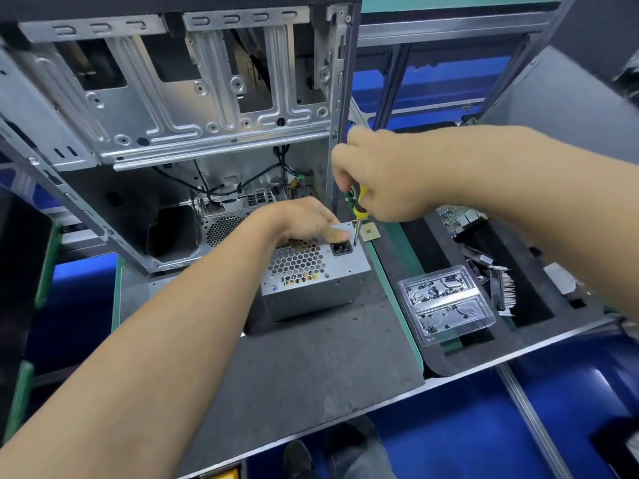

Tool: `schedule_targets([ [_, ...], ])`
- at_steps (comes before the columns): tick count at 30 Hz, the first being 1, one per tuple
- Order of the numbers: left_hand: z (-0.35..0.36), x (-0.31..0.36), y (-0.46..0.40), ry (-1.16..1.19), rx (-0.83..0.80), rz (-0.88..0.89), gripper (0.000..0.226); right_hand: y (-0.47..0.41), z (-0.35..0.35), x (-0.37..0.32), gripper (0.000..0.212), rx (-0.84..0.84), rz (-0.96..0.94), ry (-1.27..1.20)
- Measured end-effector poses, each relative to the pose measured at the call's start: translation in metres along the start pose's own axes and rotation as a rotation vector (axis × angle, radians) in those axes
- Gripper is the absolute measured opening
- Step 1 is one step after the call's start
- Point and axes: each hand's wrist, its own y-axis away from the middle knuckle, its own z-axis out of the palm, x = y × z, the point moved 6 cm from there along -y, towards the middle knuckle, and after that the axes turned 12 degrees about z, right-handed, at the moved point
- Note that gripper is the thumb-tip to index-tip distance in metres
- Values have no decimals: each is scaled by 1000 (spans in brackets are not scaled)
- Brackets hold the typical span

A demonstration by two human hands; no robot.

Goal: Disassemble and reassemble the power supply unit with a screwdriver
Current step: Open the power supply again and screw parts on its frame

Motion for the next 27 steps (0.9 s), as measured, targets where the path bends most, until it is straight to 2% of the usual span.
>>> schedule_targets([
  [1,0,1,0,3,0,0,28,-2,-1,-1,11,20,-5,0],
  [3,0,1,0,-8,-1,-6,27,-4,-2,1,28,87,59,81],
  [5,0,1,1,-13,-7,-11,27,-2,-1,8,36,70,134,69],
  [8,0,1,1,-1,-1,2,27,-1,1,10,21,-8,58,-34],
  [10,-1,1,1,5,1,7,30,-3,-2,9,11,53,10,-8],
  [12,0,2,1,-7,-6,3,31,-5,-1,12,24,105,63,60],
  [14,0,3,2,-23,-13,4,31,-4,3,14,35,75,87,37],
  [15,0,3,2,-22,-13,8,32,-2,4,13,33,50,58,-28],
  [17,0,4,3,-8,-7,9,34,0,4,9,11,25,-26,-128],
  [18,-1,4,3,-9,-3,8,35,-1,4,8,8,38,-34,-124],
  [21,0,4,2,-19,-6,-4,34,-6,5,9,26,153,36,20],
  [23,1,4,2,-28,-11,-6,33,-5,4,13,36,164,87,35],
  [26,0,4,2,-26,-7,3,32,-4,4,10,12,86,-26,-101],
  [27,0,4,2,-24,-7,2,33,-5,4,9,11,98,-58,-118],
])
